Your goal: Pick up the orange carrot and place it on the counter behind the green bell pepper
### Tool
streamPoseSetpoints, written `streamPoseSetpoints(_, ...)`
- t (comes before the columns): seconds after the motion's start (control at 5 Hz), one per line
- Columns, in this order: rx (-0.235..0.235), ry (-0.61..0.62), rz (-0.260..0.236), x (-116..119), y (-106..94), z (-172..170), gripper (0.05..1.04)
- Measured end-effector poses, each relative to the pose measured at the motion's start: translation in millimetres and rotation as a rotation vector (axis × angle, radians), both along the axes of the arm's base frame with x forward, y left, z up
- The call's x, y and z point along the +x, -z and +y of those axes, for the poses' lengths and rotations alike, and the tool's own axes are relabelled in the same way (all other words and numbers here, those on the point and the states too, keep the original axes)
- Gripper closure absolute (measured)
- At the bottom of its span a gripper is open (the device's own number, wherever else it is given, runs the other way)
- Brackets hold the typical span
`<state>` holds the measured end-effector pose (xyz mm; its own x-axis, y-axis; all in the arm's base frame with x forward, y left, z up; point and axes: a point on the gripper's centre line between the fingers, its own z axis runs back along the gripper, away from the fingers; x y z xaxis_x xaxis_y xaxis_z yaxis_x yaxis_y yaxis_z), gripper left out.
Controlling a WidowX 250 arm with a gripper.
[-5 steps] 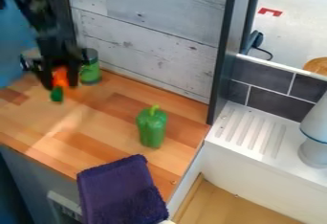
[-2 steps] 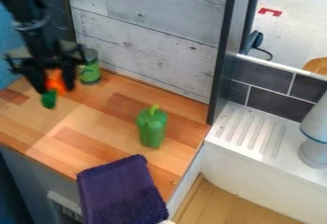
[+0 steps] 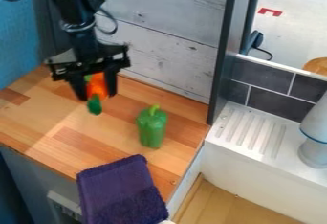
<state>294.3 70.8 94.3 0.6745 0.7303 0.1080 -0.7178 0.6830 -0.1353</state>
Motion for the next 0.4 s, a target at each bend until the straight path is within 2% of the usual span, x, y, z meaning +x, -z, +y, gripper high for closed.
streamPoseSetpoints(0.2, -0.065, -0.192, -0.049, 17, -13.3, -15, 0.476)
streamPoseSetpoints(0.4, -0.16, -0.367, -0.043, 29, -7.9, -24, 0.476)
